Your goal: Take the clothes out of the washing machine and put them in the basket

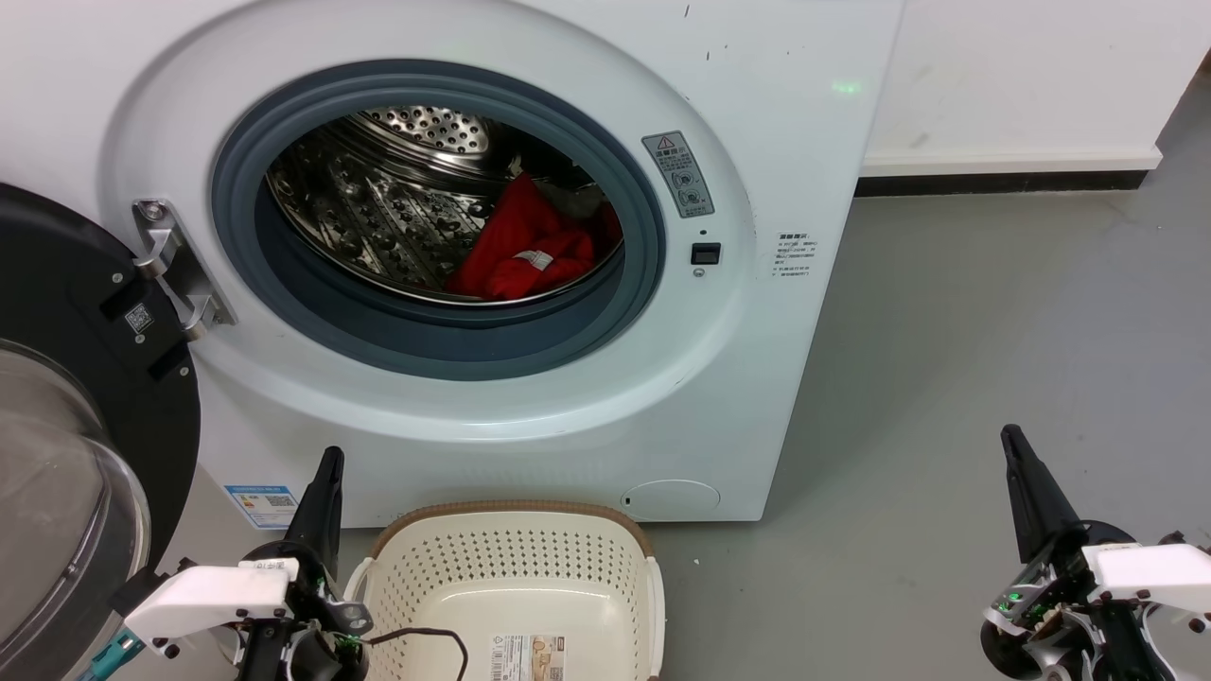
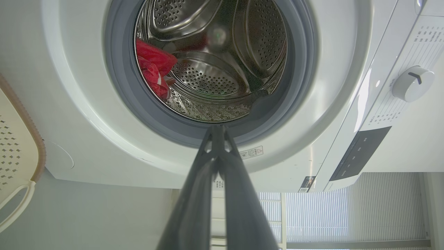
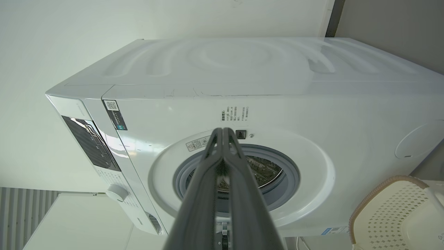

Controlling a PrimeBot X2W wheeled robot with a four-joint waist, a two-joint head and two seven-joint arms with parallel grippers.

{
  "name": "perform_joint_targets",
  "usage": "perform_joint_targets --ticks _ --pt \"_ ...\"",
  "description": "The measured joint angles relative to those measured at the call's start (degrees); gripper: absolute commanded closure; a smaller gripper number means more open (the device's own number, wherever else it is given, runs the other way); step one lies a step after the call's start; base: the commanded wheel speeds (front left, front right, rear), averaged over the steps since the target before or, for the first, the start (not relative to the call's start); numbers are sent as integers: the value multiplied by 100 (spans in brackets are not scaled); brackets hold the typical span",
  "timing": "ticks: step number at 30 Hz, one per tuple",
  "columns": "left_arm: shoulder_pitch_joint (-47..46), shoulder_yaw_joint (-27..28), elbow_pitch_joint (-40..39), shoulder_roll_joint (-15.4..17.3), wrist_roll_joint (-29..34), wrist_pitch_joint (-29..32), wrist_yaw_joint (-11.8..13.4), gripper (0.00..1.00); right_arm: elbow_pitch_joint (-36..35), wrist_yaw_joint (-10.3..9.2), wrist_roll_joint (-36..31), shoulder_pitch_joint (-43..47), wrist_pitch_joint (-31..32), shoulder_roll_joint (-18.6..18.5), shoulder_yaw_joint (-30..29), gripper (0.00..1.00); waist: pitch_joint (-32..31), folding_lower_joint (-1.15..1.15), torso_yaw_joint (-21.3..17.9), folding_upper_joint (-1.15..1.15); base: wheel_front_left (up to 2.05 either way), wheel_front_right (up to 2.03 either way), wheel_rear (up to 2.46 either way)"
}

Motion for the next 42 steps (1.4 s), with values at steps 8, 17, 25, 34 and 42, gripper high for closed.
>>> perform_joint_targets --ticks 8,17,25,34,42 --pt "0 0 0 0 0 0 0 100 0 0 0 0 0 0 0 100 0 0 0 0 0 0 0" --pt "0 0 0 0 0 0 0 100 0 0 0 0 0 0 0 100 0 0 0 0 0 0 0" --pt "0 0 0 0 0 0 0 100 0 0 0 0 0 0 0 100 0 0 0 0 0 0 0" --pt "16 -10 43 -1 0 -3 2 0 38 -1 1 24 0 1 4 0 0 0 0 0 0 0 0" --pt "233 -196 201 -18 29 -123 10 0 133 -1 -40 261 -122 10 80 0 2 0 -3 0 0 0 0"
